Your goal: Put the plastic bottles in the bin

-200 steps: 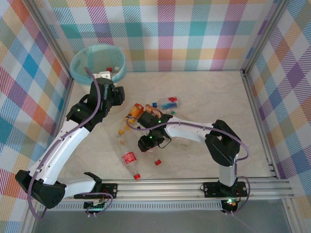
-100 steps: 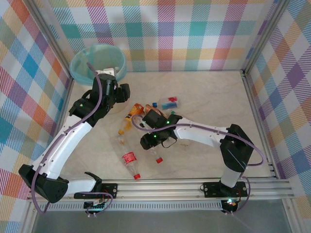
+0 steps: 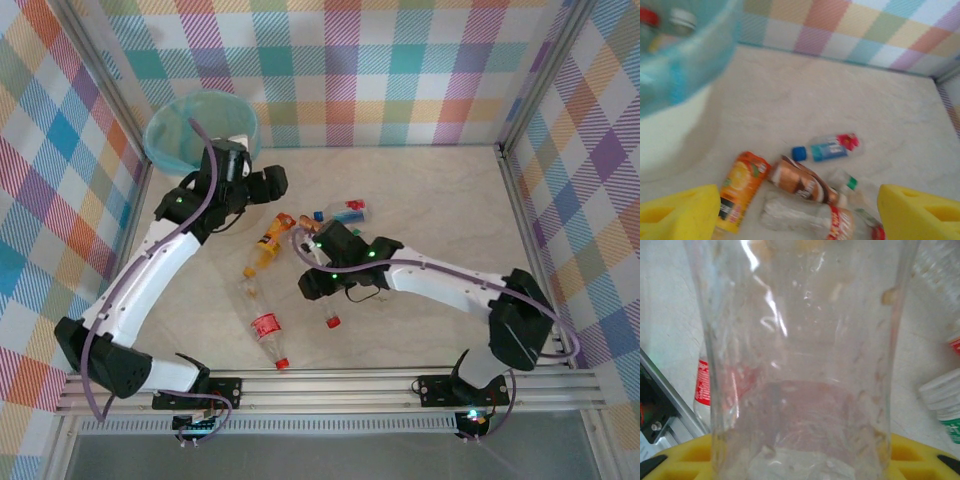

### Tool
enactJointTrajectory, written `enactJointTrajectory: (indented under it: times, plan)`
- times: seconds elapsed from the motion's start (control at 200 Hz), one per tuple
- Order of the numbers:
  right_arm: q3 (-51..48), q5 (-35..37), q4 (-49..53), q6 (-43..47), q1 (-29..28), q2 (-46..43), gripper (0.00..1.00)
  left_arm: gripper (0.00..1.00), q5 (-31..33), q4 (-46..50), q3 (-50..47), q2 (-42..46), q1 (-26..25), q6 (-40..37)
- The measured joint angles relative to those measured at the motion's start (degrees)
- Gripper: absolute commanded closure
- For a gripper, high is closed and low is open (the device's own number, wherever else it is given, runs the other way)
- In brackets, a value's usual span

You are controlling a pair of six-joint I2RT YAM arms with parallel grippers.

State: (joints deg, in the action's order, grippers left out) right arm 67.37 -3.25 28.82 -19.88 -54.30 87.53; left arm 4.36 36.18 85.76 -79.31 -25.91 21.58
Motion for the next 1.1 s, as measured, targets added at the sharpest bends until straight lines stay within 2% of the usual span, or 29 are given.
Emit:
enactJointTrajectory:
  times: [0.3, 0.46, 0.73, 0.975, 1.1]
  plan:
    - [-0.7, 2.6, -5.2, 1.9, 3.9, -6.6, 0.50, 0.17, -21.5, -1.8, 0.6, -6.7, 1.0, 4.6]
    - [-0.6, 3.3, -5.6, 3.0, 4.8, -7.3, 0.50, 0.17, -28.5, -3.8, 1.6, -8.1, 1.6, 5.5]
    - [0.8, 3.7, -4.8, 3.7, 5.2, -7.4, 0.49, 0.16, -34.9, -6.2, 1.7, -8.3, 2.6, 6.3]
    - [3.0, 3.3, -3.3, 4.1, 5.7, -7.4, 0.48, 0.10, -37.9, -8.6, 1.8, -8.3, 3.1, 6.8]
    - [3.3, 2.6, -3.1, 4.1, 6.1, -7.4, 0.47, 0.10, -38.7, -9.5, 1.8, -8.3, 3.1, 7.1]
